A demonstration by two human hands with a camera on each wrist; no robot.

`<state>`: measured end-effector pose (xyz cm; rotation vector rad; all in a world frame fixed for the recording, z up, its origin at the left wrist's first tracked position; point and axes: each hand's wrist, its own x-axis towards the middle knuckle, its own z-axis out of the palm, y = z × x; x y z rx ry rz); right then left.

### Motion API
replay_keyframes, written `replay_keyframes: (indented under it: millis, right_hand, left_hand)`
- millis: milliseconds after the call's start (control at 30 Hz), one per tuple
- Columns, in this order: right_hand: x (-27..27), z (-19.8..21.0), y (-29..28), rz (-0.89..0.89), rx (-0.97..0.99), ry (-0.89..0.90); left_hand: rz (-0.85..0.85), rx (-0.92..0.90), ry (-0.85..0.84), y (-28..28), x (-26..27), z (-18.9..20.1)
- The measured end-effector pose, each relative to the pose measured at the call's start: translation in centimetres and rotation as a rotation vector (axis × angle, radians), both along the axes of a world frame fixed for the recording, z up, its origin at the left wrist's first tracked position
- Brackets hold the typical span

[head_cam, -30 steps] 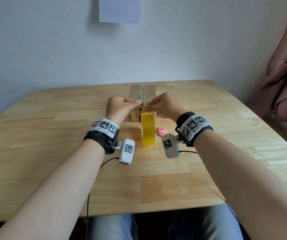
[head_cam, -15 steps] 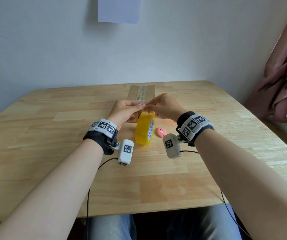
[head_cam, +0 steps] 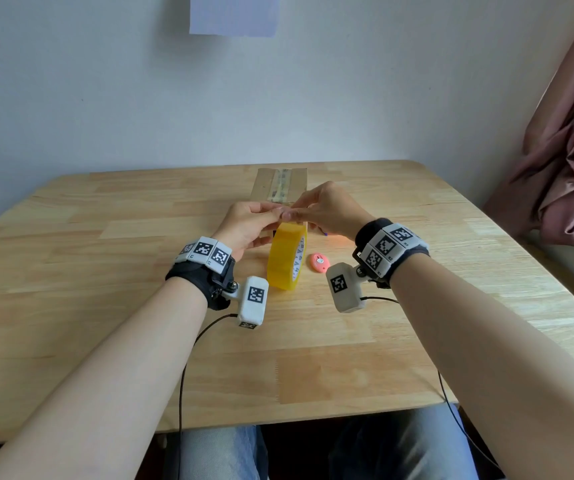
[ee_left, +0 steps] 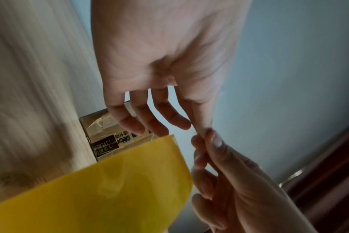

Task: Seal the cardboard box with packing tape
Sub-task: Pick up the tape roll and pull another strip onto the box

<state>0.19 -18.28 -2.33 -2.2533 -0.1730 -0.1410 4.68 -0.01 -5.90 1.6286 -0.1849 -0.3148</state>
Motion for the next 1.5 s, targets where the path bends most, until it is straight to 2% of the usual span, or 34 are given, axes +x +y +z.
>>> replay_keyframes:
  millis: [133, 233, 367, 533, 800, 933, 1066, 1200, 1366, 1500]
  right_hand:
    - [0.0, 0.1, 0.5, 0.018, 0.034, 0.018]
    - [-0.1, 0.1, 0.7, 0.024, 0.04, 0.0]
    - [-0.3, 0.0, 0.6, -0.048, 0.037, -0.014]
    - [0.3, -1.0, 0.5, -0.14, 0.076, 0.034]
    - [1.8, -2.7, 1.1, -0.245, 0.277, 0.301]
    - [1.6, -2.1, 0.9, -0.239, 0.293, 0.423]
    - [1.0, -2.4, 0.5, -0.26, 0.191, 0.633]
    - [1.0, -2.3, 0.2, -0.203, 0.304, 0.725]
    - [0.5, -1.7, 0.7, -0.145, 0.316, 0.728]
    - [-0.6, -0.6, -0.2, -0.13, 0.472, 0.574]
  left_hand:
    - [-0.063, -0.101, 0.121, 0.6, -0.2, 0.2]
    - [-0.029, -0.149, 0.208, 0.7, -0.4, 0.1]
    - [-0.105, -0.056, 0.234, 0.8, -0.9, -1.0]
    - [-0.157, -0.146, 0.245, 1.2, -1.0, -2.5]
    - [-0.184, -0.089, 0.282, 1.4, -0.5, -2.2]
    - [-0.208, -0.075, 0.295, 1.6, -0.3, -2.2]
    - [-0.24, -0.075, 0.321, 2.1, -0.8, -2.3]
    - [-0.268, -0.108, 0.323, 2.6, -1.7, -2.4]
    - [-0.297, -0.089, 0.294, 3.3, -2.6, -2.5]
    - [-0.375, -0.139, 0.276, 2.9, -3.2, -1.4]
